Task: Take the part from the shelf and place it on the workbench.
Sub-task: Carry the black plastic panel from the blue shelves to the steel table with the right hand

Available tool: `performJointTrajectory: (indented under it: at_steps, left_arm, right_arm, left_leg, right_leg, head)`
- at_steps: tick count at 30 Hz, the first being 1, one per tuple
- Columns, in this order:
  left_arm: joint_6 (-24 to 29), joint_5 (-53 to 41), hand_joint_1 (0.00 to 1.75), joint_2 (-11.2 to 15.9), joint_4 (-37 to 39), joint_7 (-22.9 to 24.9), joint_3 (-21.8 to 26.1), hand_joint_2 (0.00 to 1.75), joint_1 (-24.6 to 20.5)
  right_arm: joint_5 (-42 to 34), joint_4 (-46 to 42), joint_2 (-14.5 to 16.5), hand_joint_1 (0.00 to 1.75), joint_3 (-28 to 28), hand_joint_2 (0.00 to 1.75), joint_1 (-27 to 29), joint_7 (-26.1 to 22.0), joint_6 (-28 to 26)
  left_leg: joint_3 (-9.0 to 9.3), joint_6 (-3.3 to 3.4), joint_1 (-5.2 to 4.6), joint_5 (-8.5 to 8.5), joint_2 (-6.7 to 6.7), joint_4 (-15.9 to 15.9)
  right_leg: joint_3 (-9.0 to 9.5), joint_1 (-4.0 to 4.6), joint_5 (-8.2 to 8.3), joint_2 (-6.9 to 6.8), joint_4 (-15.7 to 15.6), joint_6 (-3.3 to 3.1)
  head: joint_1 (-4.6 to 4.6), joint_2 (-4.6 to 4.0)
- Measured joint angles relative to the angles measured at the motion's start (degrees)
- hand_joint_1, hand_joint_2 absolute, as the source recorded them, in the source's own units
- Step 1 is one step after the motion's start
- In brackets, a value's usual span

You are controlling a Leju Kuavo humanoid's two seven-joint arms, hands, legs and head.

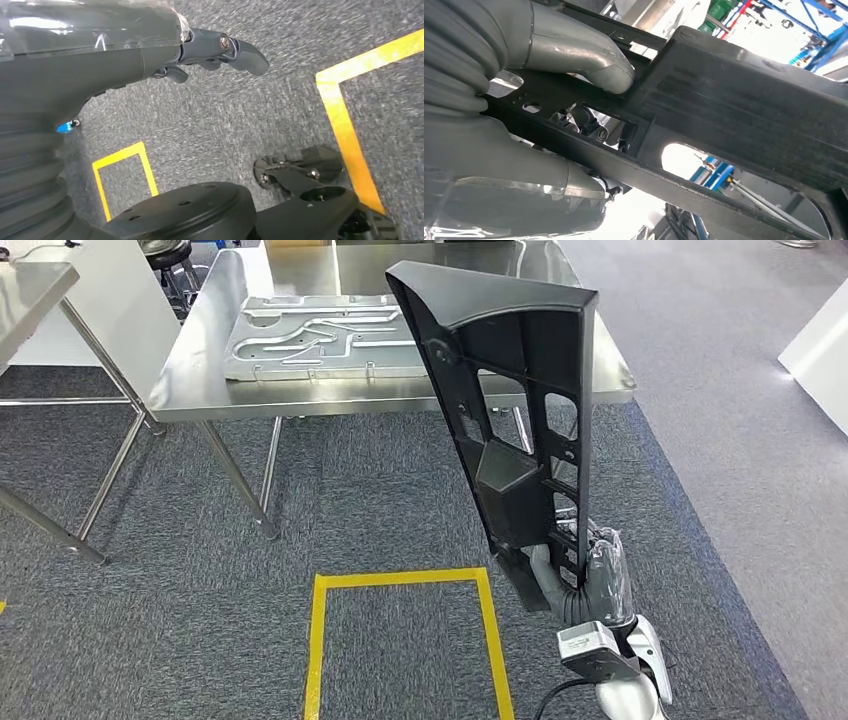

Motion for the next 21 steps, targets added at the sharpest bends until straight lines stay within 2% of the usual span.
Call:
performJointTrajectory:
  at_steps: [3, 5, 6, 8, 9, 10, 11, 12, 13, 14, 15, 17, 19, 21]
  left_arm:
    - [0.0, 0.0, 0.0, 0.0, 0.0, 0.0, 0.0, 1.75, 0.0]
    - [0.0, 0.0, 0.0, 0.0, 0.0, 0.0, 0.0, 1.75, 0.0]
    - [0.0, 0.0, 0.0, 0.0, 0.0, 0.0, 0.0, 1.75, 0.0]
    - [0.0, 0.2, 0.0, 0.0, 0.0, 0.0, 0.1, 1.75, 0.0]
    - [-0.1, 0.3, 0.0, 0.0, 0.0, 0.1, 0.1, 1.75, -0.2]
    - [-0.1, 0.4, 0.0, 0.0, 0.0, 0.1, 0.2, 1.75, -0.3]
    - [-0.1, 0.4, 0.0, 0.0, 0.0, 0.2, 0.3, 1.75, -0.4]
    - [-0.1, 0.4, 0.0, 0.0, 0.0, 0.3, 0.3, 1.75, -0.5]
    - [0.0, 0.4, 0.0, 0.0, 0.0, 0.5, 0.4, 1.75, -0.4]
    - [0.0, 0.4, 0.0, 0.0, 0.0, 0.6, 0.4, 1.75, -0.3]
    - [0.0, 0.5, 0.0, 0.0, 0.0, 0.6, 0.5, 1.75, -0.2]
    - [0.0, 0.6, 0.0, 0.1, 0.0, 0.7, 0.6, 1.75, -0.2]
    - [0.0, 0.8, 0.0, 0.0, 0.0, 0.7, 0.7, 1.75, -0.2]
    - [0.0, 0.9, 0.0, -0.1, 0.0, 0.7, 0.8, 1.75, -0.2]
  right_arm:
    - [1.1, -0.3, -0.1, 1.75, 0.0, 1.75, 0.1, 0.2, -0.5]
    - [1.8, -0.8, -0.2, 1.75, 0.0, 1.75, 0.6, 0.3, -1.2]
    - [2.0, -1.2, -0.3, 1.75, 0.0, 1.75, 1.0, 0.3, -1.6]
    - [2.3, -1.7, -0.3, 1.75, 0.0, 1.75, 1.9, 0.3, -2.0]
    - [2.4, -1.8, -0.3, 1.75, 0.0, 1.75, 2.3, 0.3, -2.1]
    - [2.5, -1.8, -0.3, 1.75, 0.0, 1.75, 2.6, 0.3, -2.2]
    - [2.7, -1.8, -0.4, 1.75, 0.0, 1.75, 2.7, 0.3, -2.1]
    - [2.8, -1.8, -0.4, 1.75, 0.0, 1.75, 2.6, 0.3, -2.1]
    - [2.9, -1.8, -0.4, 1.75, 0.0, 1.75, 2.4, 0.4, -2.0]
    - [3.0, -1.8, -0.4, 1.75, 0.0, 1.75, 2.1, 0.5, -1.8]
    - [3.0, -1.7, -0.4, 1.75, 0.0, 1.75, 1.7, 0.7, -1.5]
    - [3.0, -1.7, -0.5, 1.75, 0.0, 1.75, 1.0, 1.0, -1.1]
    - [3.1, -1.7, -0.7, 1.75, 0.0, 1.75, 0.4, 1.1, -1.0]
    - [3.1, -1.8, -0.9, 1.75, 0.0, 1.75, -0.1, 1.1, -1.0]
  left_leg:
    - [0.38, -0.92, -0.14, -0.83, 0.14, -0.2]
    - [0.26, -1.55, 0.03, -1.93, 0.22, 1.1]
    - [-0.74, -1.81, 0.12, -3.06, 0.21, 3.4]
    - [-5.04, -2.13, 0.22, -6.06, 0.21, 11.4]
    - [-7.38, -2.2, 0.24, -7.06, 0.21, 15.2]
    - [-9.01, -2.18, 0.24, -6.97, 0.21, 17.4]
    - [-9.51, -2.03, 0.23, -5.52, 0.21, 17.2]
    - [-8.95, -1.77, 0.2, -3.02, 0.21, 14.7]
    - [-7.77, -1.39, 0.11, -0.06, 0.2, 10.8]
    - [-6.53, -1.03, -0.08, 2.03, 0.2, 7.2]
    - [-5.42, -0.71, -0.27, 3.08, 0.2, 4.4]
    - [-4.55, -0.29, -0.61, 2.88, 0.16, 2.4]
    - [-4.18, 0.2, -0.39, 2.87, 0.04, 1.5]
    - [-3.44, 0.77, -0.02, 2.99, -0.01, 0.6]
  right_leg:
    - [0.67, 0.25, -0.81, 0.18, -1.3, -1.29]
    - [1.22, 0.18, -1.18, 0.22, -1.7, -2.1]
    - [1.58, 0.09, -1.39, 0.18, -1.9, -2.46]
    - [2.21, 0.19, -1.97, 0.08, -1.9, -2.87]
    - [2.56, 0.29, -2.3, 0.08, -1.9, -2.96]
    - [3.02, 0.4, -2.66, 0.12, -1.9, -3.01]
    - [3.62, 0.5, -3.06, 0.22, -1.9, -3.02]
    - [4.3, 0.59, -3.47, 0.35, -1.9, -3.01]
    - [5.02, 0.66, -3.92, 0.5, -1.9, -2.94]
    - [5.62, 0.77, -4.31, 0.63, -1.9, -2.78]
    - [5.96, 0.82, -4.61, 0.77, -1.9, -2.52]
    - [6.11, 0.82, -4.88, 0.88, -2.2, -1.86]
    - [6.21, 0.79, -5.04, 0.73, -2.3, -1.18]
    - [5.16, 0.79, -6.36, 0.51, 0.1, -0.66]
  head:
    - [-0.03, 0.0]
    - [-0.03, 0.0]
    - [-0.03, 0.0]
    - [-0.03, 0.0]
    - [-0.03, 0.0]
    - [-0.03, 0.0]
    - [-0.03, 0.0]
    - [-0.03, 0.0]
    - [-0.03, 0.0]
    - [-0.03, 0.0]
    - [-0.03, 0.0]
    - [-0.03, 0.0]
    - [-0.03, 0.0]
    - [-0.02, 0.0]
